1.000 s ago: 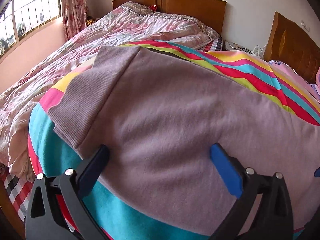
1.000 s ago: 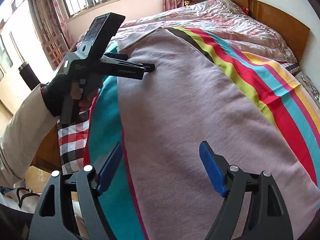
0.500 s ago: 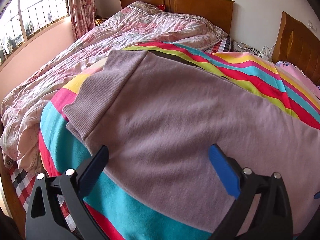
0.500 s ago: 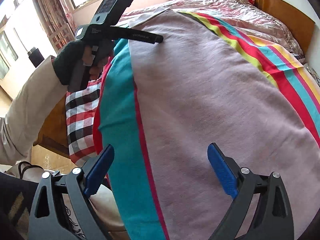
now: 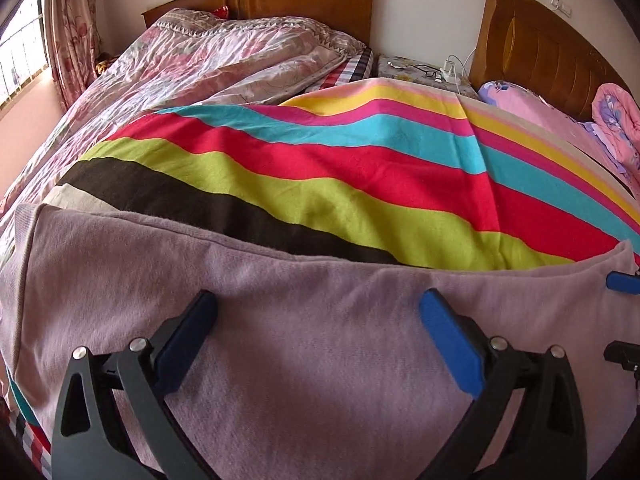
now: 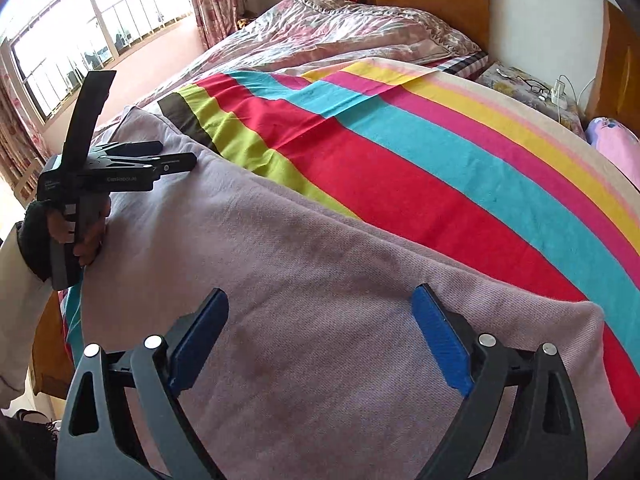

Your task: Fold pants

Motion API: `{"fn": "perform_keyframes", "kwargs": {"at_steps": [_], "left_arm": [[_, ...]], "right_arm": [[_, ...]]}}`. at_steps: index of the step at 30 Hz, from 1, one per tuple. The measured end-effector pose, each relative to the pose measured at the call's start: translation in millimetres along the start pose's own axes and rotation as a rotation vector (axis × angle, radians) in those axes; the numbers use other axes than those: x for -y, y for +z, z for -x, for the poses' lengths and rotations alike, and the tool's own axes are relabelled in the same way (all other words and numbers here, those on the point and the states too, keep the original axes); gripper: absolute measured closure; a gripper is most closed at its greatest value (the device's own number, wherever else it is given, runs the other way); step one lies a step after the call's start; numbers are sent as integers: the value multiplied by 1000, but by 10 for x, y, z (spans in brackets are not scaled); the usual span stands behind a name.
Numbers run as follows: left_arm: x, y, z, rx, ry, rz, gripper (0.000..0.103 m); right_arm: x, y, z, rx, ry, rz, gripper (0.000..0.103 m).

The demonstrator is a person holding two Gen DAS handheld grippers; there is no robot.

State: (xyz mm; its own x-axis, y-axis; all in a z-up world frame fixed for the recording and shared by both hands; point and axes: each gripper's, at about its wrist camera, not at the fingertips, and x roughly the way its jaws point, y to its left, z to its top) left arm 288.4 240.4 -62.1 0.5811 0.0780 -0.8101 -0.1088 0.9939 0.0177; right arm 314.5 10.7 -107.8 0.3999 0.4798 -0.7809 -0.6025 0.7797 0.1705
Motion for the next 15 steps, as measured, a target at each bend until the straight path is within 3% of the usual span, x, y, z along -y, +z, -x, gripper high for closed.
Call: {"fn": "perform_keyframes", "kwargs": {"at_steps": [3,6,8,10,12,15], "left_arm": [[93,2,129,39,89,1,3],[286,61,399,108,4,-53,2],[440,120,499,128,-20,-100,2],[533,155,492,112,-29,-138,2],[590,125,451,98,10,-165,2],[531,-23,429,84,50,-145,2]], "right_arm": [[105,-92,181,51,-23,-72,15],[88,-119,351,116,51,-51,15],[79,-48,394,115,41,34,20],[79,78,362,94,65,109,43],[86,234,227,56,102,167,59],[-39,366,4,0,147,267,68]]}}
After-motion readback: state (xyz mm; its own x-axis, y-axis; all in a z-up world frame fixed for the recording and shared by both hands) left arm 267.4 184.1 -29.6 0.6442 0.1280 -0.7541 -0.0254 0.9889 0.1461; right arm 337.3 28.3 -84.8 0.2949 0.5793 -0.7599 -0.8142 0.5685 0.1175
